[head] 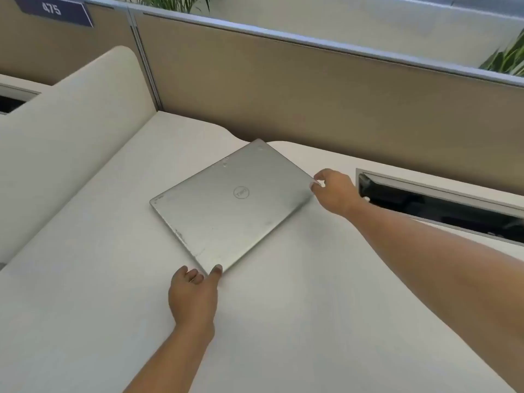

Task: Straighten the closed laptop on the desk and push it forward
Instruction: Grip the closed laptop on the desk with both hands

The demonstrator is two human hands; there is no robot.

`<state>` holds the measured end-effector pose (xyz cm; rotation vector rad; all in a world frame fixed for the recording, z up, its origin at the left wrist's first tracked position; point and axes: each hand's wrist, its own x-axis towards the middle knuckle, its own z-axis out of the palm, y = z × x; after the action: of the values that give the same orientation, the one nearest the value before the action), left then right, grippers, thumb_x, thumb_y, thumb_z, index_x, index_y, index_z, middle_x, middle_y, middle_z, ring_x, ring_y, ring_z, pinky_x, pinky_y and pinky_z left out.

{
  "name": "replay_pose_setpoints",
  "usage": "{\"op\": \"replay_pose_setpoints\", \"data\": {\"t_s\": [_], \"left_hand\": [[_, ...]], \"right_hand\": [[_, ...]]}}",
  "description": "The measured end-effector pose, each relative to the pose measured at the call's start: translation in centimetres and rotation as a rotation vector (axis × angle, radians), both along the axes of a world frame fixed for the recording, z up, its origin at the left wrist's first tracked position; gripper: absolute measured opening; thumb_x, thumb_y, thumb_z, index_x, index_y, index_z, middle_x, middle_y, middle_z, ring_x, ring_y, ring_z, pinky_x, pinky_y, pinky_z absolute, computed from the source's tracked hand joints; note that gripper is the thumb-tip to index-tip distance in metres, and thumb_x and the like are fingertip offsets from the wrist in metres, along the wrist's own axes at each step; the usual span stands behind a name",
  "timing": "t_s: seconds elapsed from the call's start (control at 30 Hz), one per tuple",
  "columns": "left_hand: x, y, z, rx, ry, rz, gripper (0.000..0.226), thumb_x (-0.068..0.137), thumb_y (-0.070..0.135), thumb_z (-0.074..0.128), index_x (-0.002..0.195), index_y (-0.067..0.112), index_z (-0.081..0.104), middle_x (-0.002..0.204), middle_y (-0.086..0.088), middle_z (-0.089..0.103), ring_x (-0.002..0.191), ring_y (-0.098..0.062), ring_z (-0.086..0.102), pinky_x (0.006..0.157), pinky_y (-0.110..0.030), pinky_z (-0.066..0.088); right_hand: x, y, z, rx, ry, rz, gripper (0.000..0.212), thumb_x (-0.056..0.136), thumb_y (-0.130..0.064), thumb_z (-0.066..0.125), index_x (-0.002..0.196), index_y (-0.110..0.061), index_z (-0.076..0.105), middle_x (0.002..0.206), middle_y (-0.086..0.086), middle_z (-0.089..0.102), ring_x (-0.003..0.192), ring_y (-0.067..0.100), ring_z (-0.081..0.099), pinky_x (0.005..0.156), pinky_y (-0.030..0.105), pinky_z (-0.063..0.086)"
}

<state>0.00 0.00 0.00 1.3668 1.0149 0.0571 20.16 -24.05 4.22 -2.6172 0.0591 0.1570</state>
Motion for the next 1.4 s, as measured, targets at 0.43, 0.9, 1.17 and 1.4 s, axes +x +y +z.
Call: {"op": "replay_pose_setpoints", "data": {"t_s": [0.43,0.9,1.17,1.4], "left_hand": [[3.0,0.4,-1.8,0.06,0.027,0.044,0.028,0.082,0.023,0.072,0.074,0.009,0.05,0.062,0.005,0.044,0.057,-0.014,0.042,0.056,-0.028,0.033],[3.9,5.0,-1.1,-0.107,0.05,-0.209,0.05,0.055,0.025,0.091,0.084,-0.008,0.066,0.079,-0.012,0.065,0.071,-0.024,0.06,0.088,-0.035,0.054],[-0.2,4.1,1.5,-0.223,0.111,-0.449,0.055,0.033,0.029,0.093,0.074,0.007,0.064,0.079,-0.01,0.071,0.079,-0.024,0.068,0.091,-0.037,0.054],[-7.9,0.3,2.2,-0.305,0.202,-0.547,0.056,0.038,0.015,0.094,0.085,0.002,0.066,0.085,-0.012,0.075,0.08,-0.026,0.07,0.07,-0.03,0.056]], "right_hand": [[7.3,0.6,-4.9,-0.025,0.135,-0.113,0.039,0.092,-0.03,0.047,0.058,-0.013,0.037,0.063,0.003,0.042,0.074,0.029,0.044,0.061,0.031,0.032],[9.4,0.3,-4.8,0.0,0.183,-0.243,0.067,0.086,-0.069,0.037,0.093,-0.006,0.06,0.1,0.018,0.065,0.093,0.039,0.064,0.083,0.043,0.052],[1.8,-5.2,-2.2,-0.083,0.039,-0.222,0.067,0.088,-0.066,0.04,0.051,-0.01,0.042,0.063,0.011,0.051,0.076,0.034,0.055,0.063,0.036,0.04],[-9.1,-10.7,-1.1,-0.005,0.002,-0.31,0.067,0.088,-0.062,0.045,0.06,-0.003,0.061,0.064,0.014,0.061,0.071,0.036,0.059,0.067,0.041,0.048]]}}
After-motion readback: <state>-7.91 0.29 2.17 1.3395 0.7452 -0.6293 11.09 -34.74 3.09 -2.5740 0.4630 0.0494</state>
